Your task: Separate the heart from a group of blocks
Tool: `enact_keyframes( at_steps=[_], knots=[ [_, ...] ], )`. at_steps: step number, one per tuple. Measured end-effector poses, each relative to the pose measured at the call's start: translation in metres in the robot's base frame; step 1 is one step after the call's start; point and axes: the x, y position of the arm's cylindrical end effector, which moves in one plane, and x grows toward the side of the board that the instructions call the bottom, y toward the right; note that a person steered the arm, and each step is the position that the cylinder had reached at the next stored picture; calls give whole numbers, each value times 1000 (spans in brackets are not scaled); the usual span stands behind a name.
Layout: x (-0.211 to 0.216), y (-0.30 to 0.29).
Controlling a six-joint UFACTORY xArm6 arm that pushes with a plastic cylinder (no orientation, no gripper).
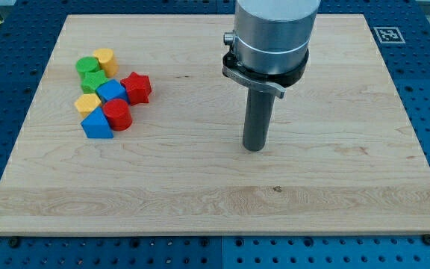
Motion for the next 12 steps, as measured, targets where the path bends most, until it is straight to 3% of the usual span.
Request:
enact_keyframes(
  at_steps=[1,2,5,7,9,10,11,12],
  knots=[
    [0,0],
    [-27,0],
    [-154,-29],
    [-232,-139],
    [-244,-288],
    [-231,-334],
    [-218,-327],
    [-174,-290]
  ],
)
